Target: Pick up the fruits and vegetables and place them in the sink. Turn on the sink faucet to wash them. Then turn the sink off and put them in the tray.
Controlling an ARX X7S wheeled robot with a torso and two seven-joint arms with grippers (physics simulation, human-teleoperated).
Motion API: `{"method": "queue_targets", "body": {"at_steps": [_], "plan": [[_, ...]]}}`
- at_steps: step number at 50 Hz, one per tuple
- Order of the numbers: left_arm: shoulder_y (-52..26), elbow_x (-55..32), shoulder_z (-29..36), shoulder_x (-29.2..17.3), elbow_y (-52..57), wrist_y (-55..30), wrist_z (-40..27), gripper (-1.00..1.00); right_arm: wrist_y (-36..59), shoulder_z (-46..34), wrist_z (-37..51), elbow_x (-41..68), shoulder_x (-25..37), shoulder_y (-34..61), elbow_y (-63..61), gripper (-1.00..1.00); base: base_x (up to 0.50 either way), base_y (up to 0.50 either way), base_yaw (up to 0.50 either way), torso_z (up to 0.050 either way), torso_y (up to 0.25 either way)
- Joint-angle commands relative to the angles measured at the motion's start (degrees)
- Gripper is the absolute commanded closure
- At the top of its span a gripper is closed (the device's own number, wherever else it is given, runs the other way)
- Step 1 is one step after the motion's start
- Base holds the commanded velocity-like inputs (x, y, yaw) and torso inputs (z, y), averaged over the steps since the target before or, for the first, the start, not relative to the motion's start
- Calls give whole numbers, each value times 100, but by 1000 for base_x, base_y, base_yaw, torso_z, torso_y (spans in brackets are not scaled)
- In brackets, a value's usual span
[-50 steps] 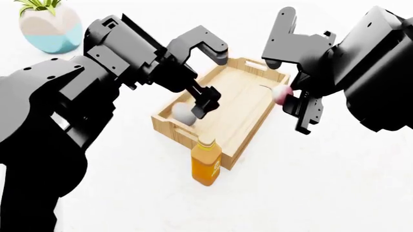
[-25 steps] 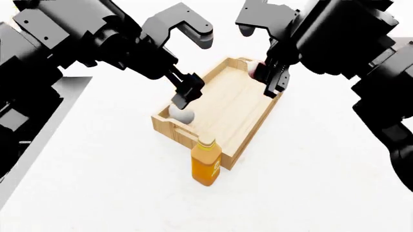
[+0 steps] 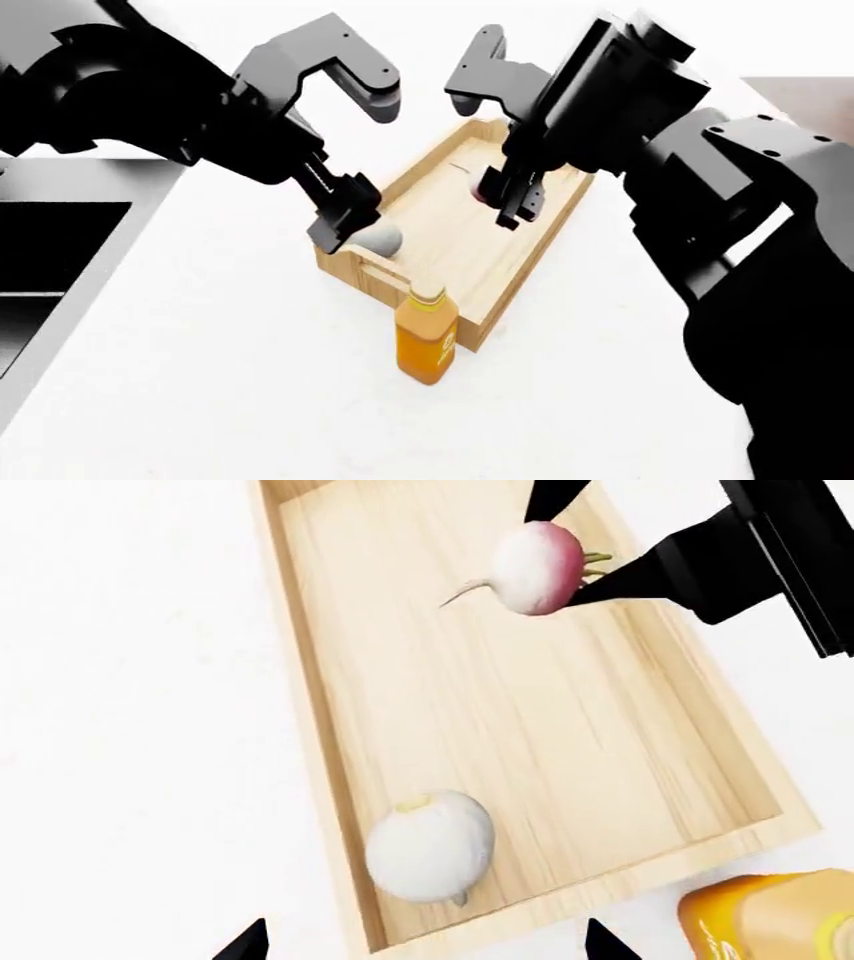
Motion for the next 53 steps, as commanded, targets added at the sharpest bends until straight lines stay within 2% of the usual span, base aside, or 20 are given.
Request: {"method": "queue_targets", "body": {"at_steps": [1,14,18,22,31,32,41,53], "plan": [[-57,-164,-91,-275,420,-170,-215,-100,-165,-186,80,366,-120,-198,138,100,0,0,0,0,0],[-41,-215,-223,-474,687,-15,-307,-100,-214,-206,76,407,-120,-413,69,100,0,0,0,0,0],[-72,-45,-164,-630,1111,316,48,-100,-254,-211,94,439,-120,-424,49,100,0,0,0,0,-82],[-77,-1,-186,-717,1300,459,120,-100,-282,-205,114,450,-120,-422,79,100,0,0,0,0,-221],[-69,11,-250,-790,1388,590,158,-100,-231,-215,51,421,-120,-438,76,100,0,0,0,0,0],[-72,12,-252,-793,1390,590,159,-100,-229,-216,40,410,-120,-440,79,-100,0,0,0,0,0],[-104,87,-178,-788,1391,565,227,-100,-320,-208,-130,311,-120,-279,186,-100,0,0,0,0,10],[-125,131,-149,-790,1383,522,191,-100,-689,-128,-351,197,-120,65,536,-100,0,0,0,0,216]]}}
